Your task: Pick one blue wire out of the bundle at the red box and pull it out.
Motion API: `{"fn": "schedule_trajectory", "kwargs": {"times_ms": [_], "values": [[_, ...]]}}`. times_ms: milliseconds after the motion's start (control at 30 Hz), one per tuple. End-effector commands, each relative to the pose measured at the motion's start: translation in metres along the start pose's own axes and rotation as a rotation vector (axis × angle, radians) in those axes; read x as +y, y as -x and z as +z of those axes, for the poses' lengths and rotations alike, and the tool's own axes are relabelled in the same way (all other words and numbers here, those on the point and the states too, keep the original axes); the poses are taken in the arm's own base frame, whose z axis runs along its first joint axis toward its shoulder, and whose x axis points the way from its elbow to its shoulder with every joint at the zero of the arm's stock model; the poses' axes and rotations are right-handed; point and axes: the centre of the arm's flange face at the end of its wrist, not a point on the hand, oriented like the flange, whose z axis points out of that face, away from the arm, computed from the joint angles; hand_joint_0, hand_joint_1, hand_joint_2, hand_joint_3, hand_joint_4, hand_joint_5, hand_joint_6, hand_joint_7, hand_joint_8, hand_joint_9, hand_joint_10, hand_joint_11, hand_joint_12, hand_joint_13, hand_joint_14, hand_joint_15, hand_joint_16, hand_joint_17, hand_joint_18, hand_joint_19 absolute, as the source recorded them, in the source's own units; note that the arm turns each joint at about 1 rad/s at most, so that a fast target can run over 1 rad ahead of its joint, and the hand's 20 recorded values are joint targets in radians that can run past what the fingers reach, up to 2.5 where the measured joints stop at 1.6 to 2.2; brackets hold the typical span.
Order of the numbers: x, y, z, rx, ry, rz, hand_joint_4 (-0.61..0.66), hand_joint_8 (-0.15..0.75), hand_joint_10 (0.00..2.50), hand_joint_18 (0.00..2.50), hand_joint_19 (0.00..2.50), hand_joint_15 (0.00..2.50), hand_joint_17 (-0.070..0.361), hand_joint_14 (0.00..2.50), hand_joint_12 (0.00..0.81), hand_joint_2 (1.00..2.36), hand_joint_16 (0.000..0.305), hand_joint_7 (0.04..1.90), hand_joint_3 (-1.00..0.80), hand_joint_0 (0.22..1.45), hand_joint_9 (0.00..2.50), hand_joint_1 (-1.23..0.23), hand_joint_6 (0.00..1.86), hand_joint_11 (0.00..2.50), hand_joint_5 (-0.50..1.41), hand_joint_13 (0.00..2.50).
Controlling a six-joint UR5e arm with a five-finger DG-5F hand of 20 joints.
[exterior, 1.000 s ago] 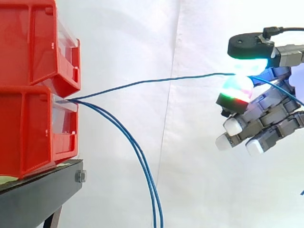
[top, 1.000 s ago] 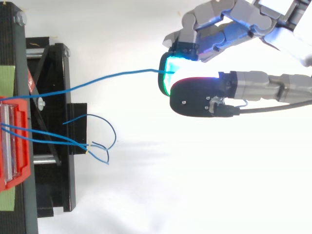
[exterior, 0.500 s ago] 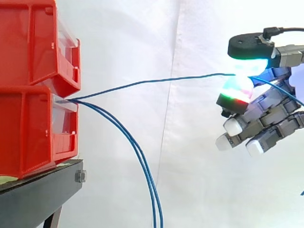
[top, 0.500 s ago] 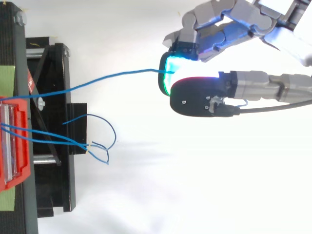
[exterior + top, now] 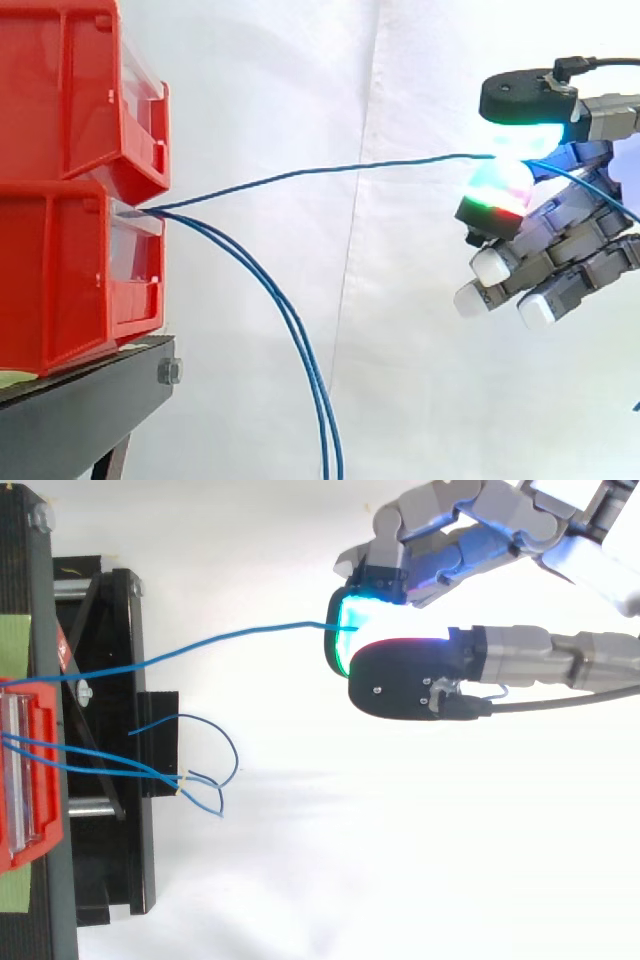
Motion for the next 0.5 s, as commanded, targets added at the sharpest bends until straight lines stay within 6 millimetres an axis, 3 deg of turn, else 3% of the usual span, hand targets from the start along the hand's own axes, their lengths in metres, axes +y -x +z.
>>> {"fn": "schedule_trajectory", "kwargs": {"times_ms": [0,467], "values": [[0.0001,0.0001,0.0000,-0.001,0.000,0.000,0.13,0.411,0.01,0.67,0.30,0.17,0.159,0.01,0.490,1.01,0.071,1.08,0.02,0.61,0.85,-0.72,0.92,0.53,-0.16,0.53],[0.0001,-0.0001,0.0000,0.001,0.000,0.000,0.12,0.414,0.01,0.67,0.29,0.17,0.159,0.01,0.491,1.01,0.071,1.07,0.02,0.61,0.85,-0.72,0.92,0.53,-0.16,0.53]]}}
